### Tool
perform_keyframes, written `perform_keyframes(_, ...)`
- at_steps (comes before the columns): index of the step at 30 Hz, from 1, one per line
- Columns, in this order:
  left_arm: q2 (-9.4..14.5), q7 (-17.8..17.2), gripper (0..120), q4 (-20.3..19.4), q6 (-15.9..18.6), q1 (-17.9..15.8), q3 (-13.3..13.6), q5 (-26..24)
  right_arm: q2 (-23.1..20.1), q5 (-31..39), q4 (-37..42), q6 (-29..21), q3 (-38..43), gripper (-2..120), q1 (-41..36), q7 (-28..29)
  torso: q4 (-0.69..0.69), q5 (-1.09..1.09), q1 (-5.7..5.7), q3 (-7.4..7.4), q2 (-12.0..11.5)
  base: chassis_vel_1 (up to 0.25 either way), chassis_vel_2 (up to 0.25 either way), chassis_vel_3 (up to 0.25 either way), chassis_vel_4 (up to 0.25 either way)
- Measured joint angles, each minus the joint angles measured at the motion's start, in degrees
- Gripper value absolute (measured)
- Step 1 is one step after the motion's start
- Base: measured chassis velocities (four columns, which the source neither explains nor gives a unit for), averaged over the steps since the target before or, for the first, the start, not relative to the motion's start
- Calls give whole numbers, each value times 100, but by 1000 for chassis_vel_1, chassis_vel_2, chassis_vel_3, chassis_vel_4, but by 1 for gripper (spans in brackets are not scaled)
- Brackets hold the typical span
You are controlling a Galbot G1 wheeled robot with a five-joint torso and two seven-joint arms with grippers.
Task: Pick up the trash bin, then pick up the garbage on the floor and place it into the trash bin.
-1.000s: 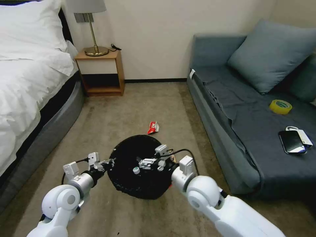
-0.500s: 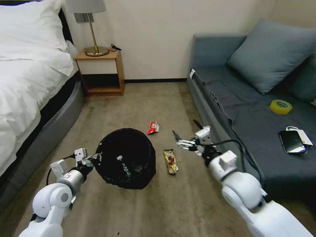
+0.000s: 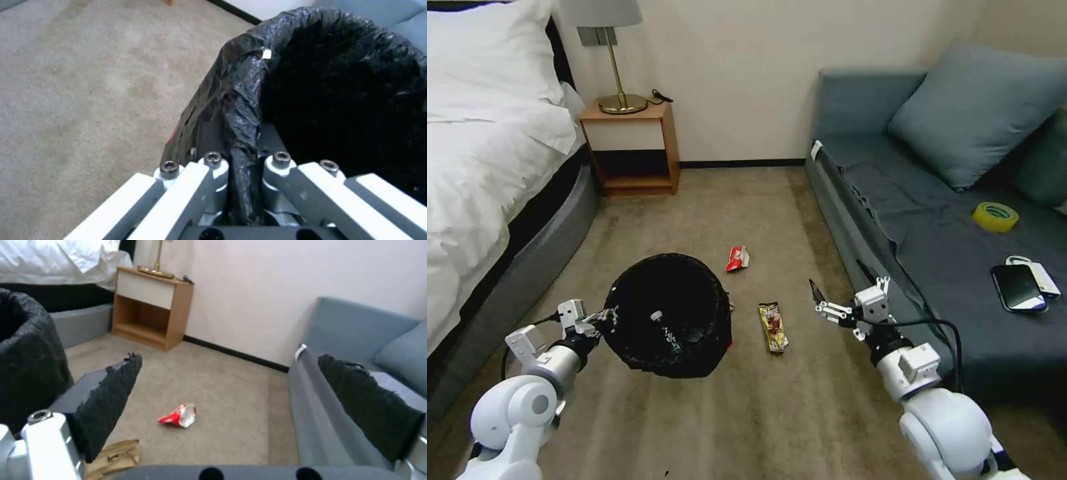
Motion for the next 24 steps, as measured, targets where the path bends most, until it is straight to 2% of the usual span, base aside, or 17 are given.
perform_keyframes(11, 144, 59, 4, -28, -6, 57, -120, -82, 435, -307, 164, 244, 210, 100, -580, -271, 0, 0, 0, 0, 0, 0, 0, 0, 0)
perform_keyframes(24, 154, 76, 4, -70, -16, 107, -222, -131, 488, -400, 289, 402, 484, 100, -981, -437, 0, 0, 0, 0, 0, 0, 0, 0, 0)
